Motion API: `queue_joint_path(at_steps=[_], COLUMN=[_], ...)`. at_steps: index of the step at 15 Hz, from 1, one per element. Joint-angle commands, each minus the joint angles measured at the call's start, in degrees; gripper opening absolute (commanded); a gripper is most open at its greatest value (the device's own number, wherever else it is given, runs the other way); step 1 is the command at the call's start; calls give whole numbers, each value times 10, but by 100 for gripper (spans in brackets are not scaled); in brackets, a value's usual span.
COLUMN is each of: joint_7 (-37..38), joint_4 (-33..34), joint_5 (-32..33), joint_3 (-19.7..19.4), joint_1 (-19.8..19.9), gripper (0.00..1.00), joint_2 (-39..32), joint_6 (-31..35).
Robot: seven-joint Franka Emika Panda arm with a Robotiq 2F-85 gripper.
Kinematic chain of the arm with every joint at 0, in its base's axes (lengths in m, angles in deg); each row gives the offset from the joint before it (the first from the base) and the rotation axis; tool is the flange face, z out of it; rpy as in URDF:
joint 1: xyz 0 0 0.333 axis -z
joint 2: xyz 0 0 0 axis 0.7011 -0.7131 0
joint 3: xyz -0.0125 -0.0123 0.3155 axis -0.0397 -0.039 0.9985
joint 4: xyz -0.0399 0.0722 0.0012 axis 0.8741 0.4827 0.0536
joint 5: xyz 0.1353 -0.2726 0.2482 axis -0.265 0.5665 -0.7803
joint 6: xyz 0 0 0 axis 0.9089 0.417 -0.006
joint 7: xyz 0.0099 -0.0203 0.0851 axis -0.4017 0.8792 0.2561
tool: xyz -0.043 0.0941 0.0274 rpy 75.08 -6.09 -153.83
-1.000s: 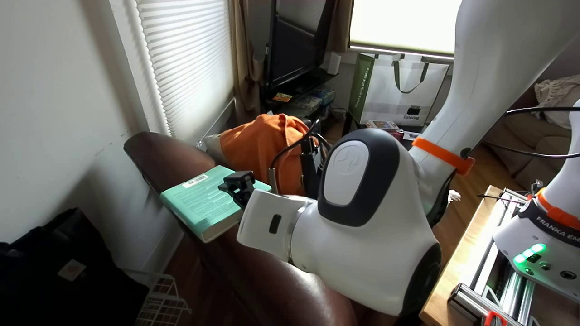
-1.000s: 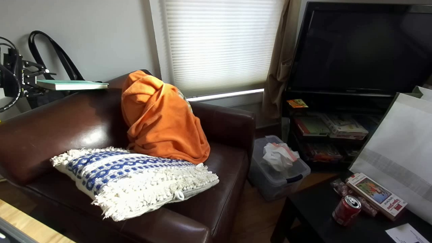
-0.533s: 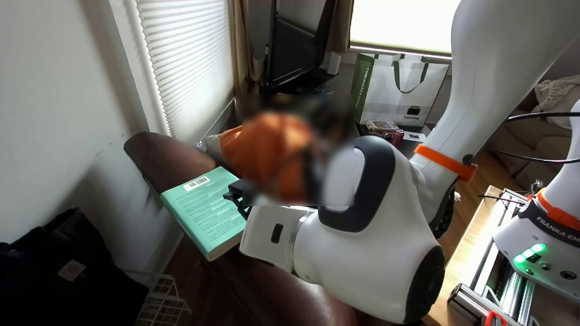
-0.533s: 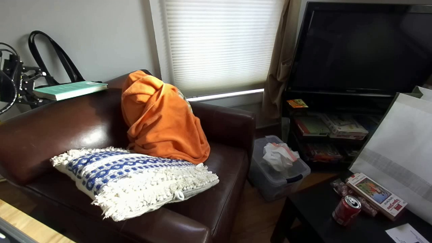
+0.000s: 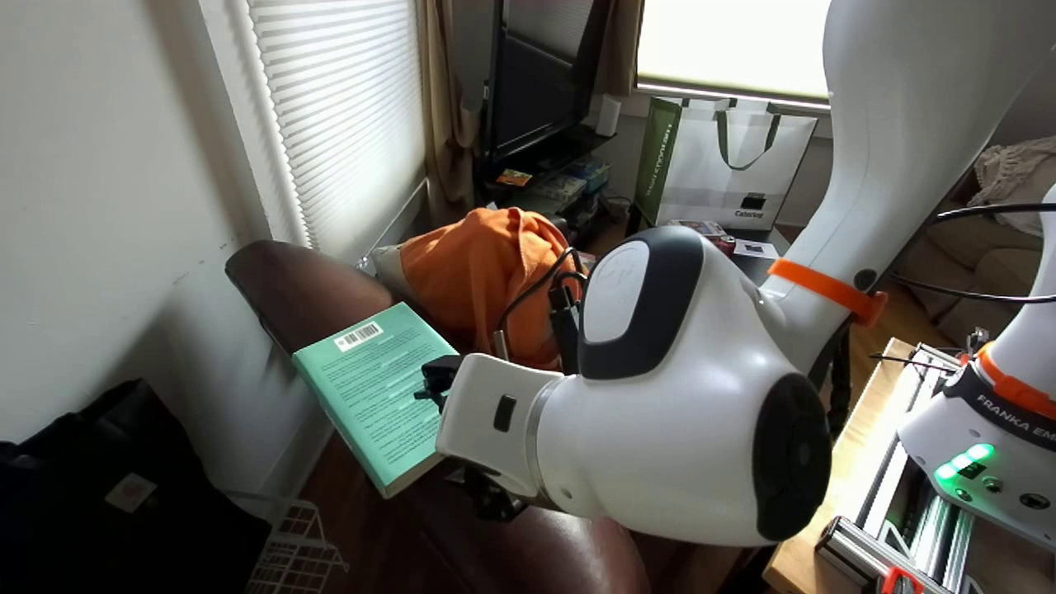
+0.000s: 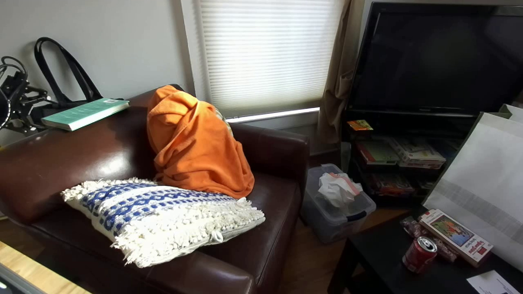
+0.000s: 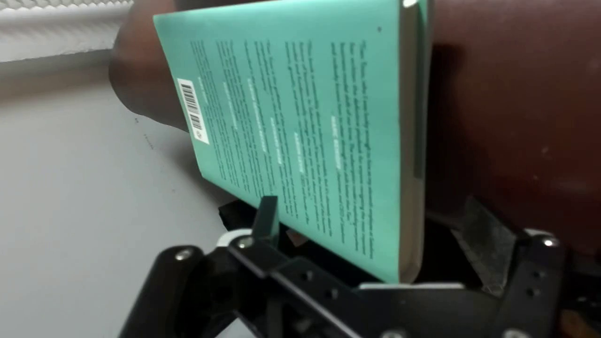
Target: Pick up the book and place it on the top of the backrest of the couch
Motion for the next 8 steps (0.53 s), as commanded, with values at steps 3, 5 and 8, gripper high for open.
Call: queue_joint_path(at_steps=[3, 5, 8], joint_7=[-57, -116, -151], joint_4=[-86, -131, -203], joint_5=[-97, -180, -274], joint_3=[31, 41, 49], joint_1=[34, 43, 44], gripper=[100, 100, 100], joint_2=[122, 178, 274], joint_6=[102, 105, 89])
